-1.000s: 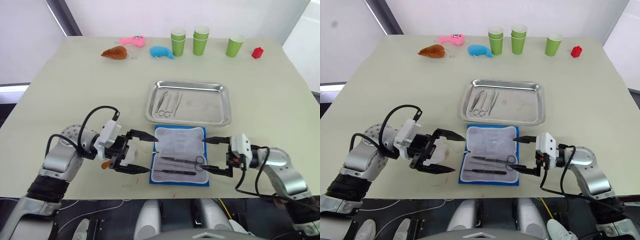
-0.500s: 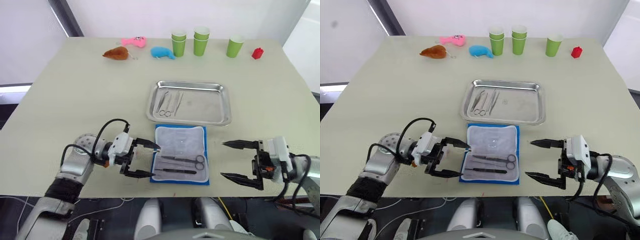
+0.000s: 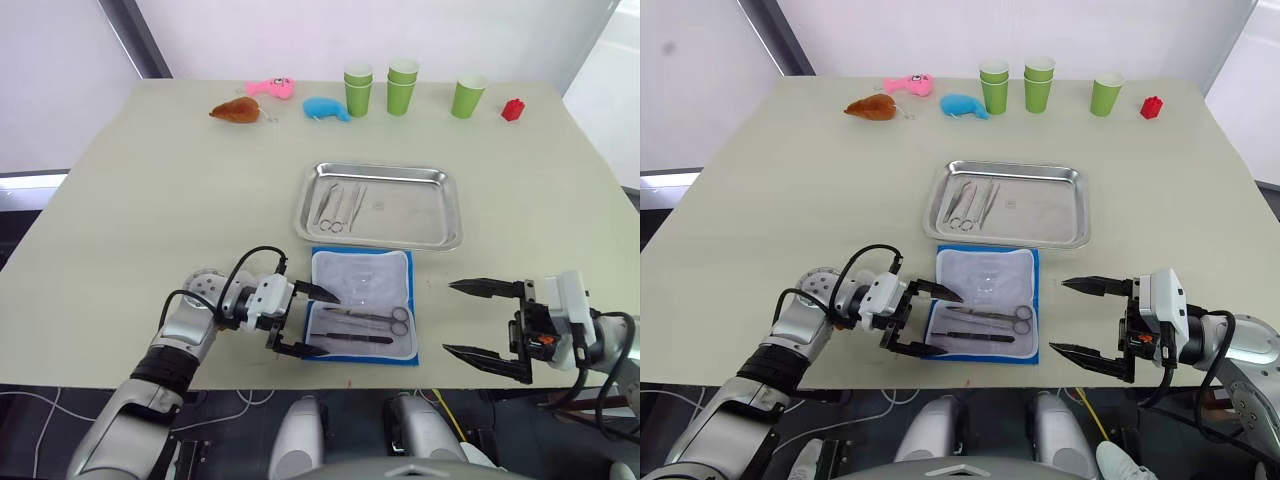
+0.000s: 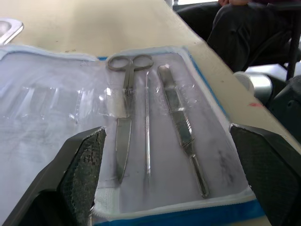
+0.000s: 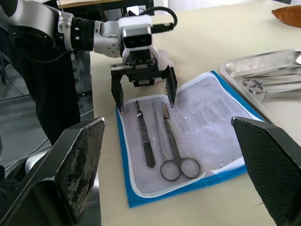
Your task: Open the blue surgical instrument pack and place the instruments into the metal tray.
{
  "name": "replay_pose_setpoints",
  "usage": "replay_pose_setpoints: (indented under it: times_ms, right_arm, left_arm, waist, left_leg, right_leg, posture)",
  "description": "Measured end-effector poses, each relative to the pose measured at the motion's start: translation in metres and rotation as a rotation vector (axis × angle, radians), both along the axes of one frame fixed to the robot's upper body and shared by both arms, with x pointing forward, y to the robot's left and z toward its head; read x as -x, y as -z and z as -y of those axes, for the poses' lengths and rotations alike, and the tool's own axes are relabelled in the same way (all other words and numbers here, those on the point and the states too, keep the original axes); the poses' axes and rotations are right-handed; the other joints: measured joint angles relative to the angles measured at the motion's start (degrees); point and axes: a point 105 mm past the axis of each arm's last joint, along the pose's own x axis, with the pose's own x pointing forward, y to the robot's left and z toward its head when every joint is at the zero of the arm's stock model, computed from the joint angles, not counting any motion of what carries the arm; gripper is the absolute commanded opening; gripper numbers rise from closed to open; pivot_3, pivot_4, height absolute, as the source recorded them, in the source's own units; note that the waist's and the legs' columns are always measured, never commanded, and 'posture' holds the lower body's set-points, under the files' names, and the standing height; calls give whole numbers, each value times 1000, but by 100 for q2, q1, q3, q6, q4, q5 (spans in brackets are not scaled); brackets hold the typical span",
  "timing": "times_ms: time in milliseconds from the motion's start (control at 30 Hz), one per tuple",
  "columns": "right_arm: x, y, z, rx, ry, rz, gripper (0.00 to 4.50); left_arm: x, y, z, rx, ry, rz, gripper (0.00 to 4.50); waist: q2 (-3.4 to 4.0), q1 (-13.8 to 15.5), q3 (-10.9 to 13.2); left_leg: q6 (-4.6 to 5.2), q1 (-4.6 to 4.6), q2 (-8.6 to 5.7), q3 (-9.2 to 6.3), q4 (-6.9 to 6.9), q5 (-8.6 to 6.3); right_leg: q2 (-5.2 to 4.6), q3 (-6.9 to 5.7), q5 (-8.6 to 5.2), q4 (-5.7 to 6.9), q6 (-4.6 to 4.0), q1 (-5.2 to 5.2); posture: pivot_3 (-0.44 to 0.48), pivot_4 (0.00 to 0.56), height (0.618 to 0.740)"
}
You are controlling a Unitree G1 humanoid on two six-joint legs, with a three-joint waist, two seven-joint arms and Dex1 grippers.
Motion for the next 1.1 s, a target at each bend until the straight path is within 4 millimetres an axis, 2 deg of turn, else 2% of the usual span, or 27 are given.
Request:
replay_pose_setpoints:
  times_ms: [133,300,467,867,933,1100]
  right_arm:
    - [3,-5,-2,2,-14,9,4500]
    - [6,-23,-3,-17,-60,49,4500]
    - [7,-25,0,-7,-66,44,4500]
    - [5,-31,-2,-5,-80,63,4500]
    - [3,-27,-2,18,-63,50,4500]
    - [-3,2,-8,116,-14,-43,4500]
  left_arm:
    - [-1,4,0,-1,-6,-3,4451]
    - [0,12,-2,2,-22,-32,4451]
    - [0,16,-2,3,-31,-49,4451]
    - [-1,17,0,-10,-18,-64,4451]
    - [-2,18,0,-9,-20,-67,4451]
    - [-3,20,-1,-12,-25,-74,4451]
  waist:
    - [25,-13,-19]
    - [74,-26,-79]
    - [107,-34,-108]
    - [117,-31,-121]
    - [118,-31,-124]
    - [118,-40,-128]
  left_leg:
    - [1,19,-5,3,9,1]
    - [1,27,-8,4,8,1]
    - [1,29,-8,4,6,1]
    - [1,32,-8,4,6,1]
    - [2,38,-8,2,6,1]
    - [1,79,-8,10,2,1]
  right_leg:
    - [2,16,4,0,9,24]
    - [5,25,6,-2,13,32]
    - [9,28,5,-2,12,32]
    - [11,34,2,-3,7,34]
    - [12,35,-7,-3,-8,40]
    - [12,48,-8,-3,-10,71]
  posture:
    - [0,150,740]
    - [0,150,740]
    - [0,150,740]
    - [0,150,740]
    - [0,150,740]
    - [0,150,740]
